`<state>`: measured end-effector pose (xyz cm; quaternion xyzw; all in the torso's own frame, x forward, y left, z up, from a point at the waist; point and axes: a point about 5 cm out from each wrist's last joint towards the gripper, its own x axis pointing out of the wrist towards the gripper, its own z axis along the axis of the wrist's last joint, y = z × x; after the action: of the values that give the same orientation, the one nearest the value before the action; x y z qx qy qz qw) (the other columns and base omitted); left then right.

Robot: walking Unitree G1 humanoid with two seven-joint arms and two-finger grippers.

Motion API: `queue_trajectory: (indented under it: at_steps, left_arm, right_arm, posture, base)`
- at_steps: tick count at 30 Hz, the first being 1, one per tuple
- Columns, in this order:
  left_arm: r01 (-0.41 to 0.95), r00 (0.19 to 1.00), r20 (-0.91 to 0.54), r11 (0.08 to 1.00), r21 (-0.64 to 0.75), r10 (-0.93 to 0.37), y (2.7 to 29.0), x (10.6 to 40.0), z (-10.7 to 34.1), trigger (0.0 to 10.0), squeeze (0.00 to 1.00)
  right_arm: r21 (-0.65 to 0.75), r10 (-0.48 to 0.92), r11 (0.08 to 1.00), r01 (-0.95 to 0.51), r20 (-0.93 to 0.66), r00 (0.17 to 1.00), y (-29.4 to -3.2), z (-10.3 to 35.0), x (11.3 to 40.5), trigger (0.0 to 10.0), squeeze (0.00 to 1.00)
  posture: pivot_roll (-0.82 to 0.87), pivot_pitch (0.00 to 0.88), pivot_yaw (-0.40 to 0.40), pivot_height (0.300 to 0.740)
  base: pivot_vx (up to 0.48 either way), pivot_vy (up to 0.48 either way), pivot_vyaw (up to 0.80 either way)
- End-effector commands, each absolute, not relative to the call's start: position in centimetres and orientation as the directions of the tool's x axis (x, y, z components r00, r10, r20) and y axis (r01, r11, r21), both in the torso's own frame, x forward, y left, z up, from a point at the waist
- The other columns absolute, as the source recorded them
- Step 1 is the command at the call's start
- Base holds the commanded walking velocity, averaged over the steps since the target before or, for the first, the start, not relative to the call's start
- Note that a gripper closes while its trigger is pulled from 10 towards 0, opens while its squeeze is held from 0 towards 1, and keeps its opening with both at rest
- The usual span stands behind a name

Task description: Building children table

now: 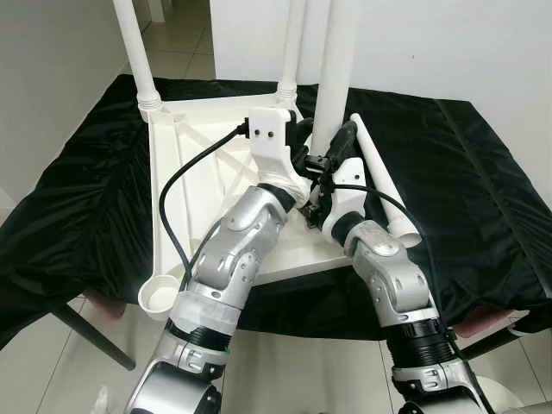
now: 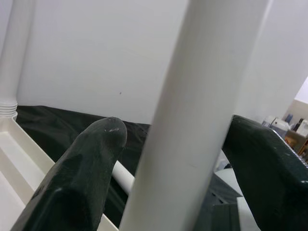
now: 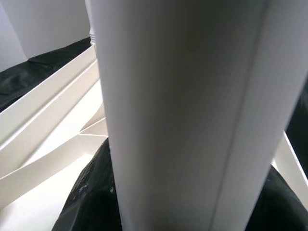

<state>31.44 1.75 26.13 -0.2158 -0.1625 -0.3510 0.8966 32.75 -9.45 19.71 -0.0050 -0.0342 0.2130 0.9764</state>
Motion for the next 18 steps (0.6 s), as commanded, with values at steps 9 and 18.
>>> queue_trajectory:
  at_steps: [9, 18]
  left_arm:
    - [0.721, 0.681, 0.462, 0.634, -0.282, -0.569, 4.1, 31.9, 26.1, 10.0, 0.0]
    - [0.691, 0.712, 0.427, 0.666, -0.281, -0.558, 5.4, 32.1, 25.2, 10.0, 0.0]
  right_arm:
    - [0.046, 0.252, 0.966, -0.255, 0.071, 0.965, -11.9, 19.3, 32.8, 10.0, 0.0]
    - [0.106, 0.104, 0.988, -0.11, 0.059, 0.993, -14.0, 18.6, 33.0, 10.0, 0.0]
  posture:
    - [0.02, 0.05, -0.03, 0.74]
    - [0.02, 0.045, -0.03, 0.74]
  base:
    - [0.0, 0.0, 0.0]
    - [0.0, 0.0, 0.0]
